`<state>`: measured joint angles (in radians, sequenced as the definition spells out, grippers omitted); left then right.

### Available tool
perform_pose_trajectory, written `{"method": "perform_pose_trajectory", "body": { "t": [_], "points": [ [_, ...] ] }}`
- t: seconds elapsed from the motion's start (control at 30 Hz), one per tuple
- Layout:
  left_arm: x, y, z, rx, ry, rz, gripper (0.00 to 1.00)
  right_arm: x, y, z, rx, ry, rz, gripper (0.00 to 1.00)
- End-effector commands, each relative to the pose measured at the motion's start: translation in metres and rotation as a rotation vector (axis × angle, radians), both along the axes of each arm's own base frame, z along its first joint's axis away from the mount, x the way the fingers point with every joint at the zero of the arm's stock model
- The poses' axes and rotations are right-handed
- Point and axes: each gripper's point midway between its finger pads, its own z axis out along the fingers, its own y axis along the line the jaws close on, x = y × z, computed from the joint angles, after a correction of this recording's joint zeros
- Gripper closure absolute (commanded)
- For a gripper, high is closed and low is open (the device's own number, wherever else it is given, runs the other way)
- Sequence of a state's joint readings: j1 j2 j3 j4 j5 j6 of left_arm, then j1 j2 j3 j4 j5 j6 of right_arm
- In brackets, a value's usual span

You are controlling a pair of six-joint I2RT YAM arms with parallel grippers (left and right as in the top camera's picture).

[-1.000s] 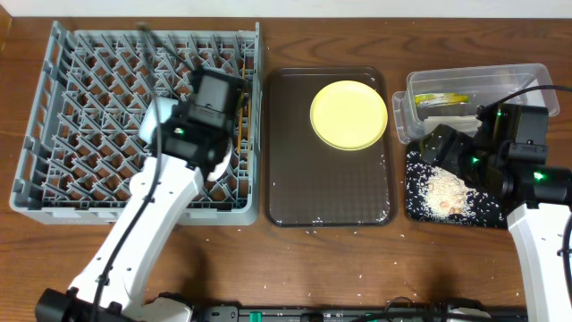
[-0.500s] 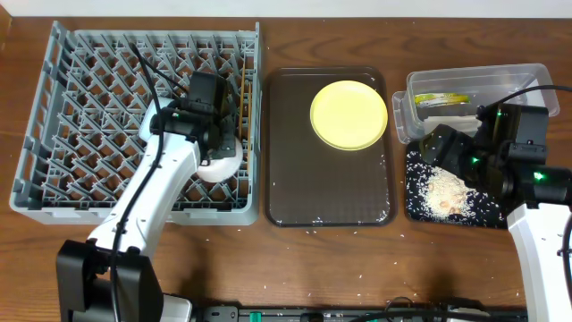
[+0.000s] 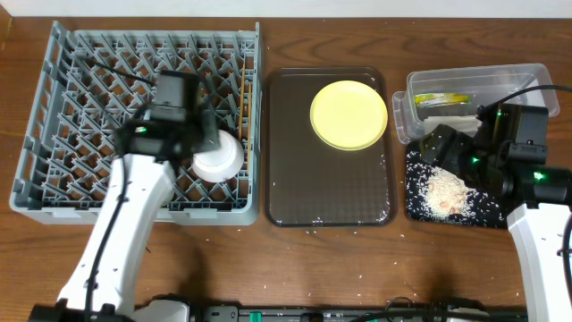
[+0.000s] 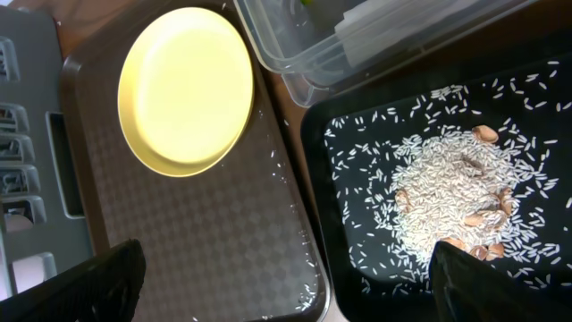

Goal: Sort waste into correct bins and load items into the dishwasher
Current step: 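Lower the light-blue bowl into the rack and open the left gripper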

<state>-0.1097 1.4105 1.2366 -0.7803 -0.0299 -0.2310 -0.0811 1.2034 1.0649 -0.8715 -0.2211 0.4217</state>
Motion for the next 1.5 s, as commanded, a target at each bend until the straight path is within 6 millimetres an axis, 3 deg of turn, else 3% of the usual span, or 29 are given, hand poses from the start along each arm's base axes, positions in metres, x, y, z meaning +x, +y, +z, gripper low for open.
{"method": "perform_pose_trajectory", "body": {
  "t": [0.0, 0.2, 0.3, 0.43, 0.6, 0.93, 1.13, 1.3, 1.47],
  "points": [
    [0.014, 0.06, -0.001, 0.088, -0.016, 0.126, 0.92, 0.0, -0.002, 0.001, 0.01, 0.001, -0.015, 0.01],
    [0.042, 0.115, -0.017, 0.134, -0.051, 0.194, 0.93, 0.0, -0.001, 0.001, 0.01, 0.001, -0.014, 0.01],
    [0.052, 0.129, -0.025, 0.109, -0.068, 0.219, 0.92, 0.0, -0.002, 0.001, 0.01, 0.001, -0.014, 0.01],
    [0.062, 0.118, -0.041, 0.034, -0.059, 0.146, 0.92, 0.0, -0.002, 0.001, 0.01, 0.001, -0.014, 0.01],
    [0.051, 0.102, -0.057, -0.023, 0.022, 0.109, 0.92, 0.0, -0.002, 0.001, 0.01, 0.001, -0.014, 0.01],
    [0.032, 0.061, -0.036, -0.062, 0.037, 0.014, 0.93, 0.0, -0.001, 0.001, 0.01, 0.001, -0.014, 0.01],
    [0.028, 0.039, -0.037, -0.058, 0.059, -0.043, 0.93, 0.0, -0.001, 0.001, 0.01, 0.001, -0.014, 0.01],
    [0.021, 0.074, -0.028, 0.124, 0.055, 0.077, 0.92, 0.0, -0.001, 0.001, 0.01, 0.001, -0.014, 0.01],
    [0.028, 0.096, -0.025, 0.177, 0.028, 0.141, 0.92, 0.0, -0.002, 0.001, 0.01, 0.001, -0.015, 0.01]
  ]
}}
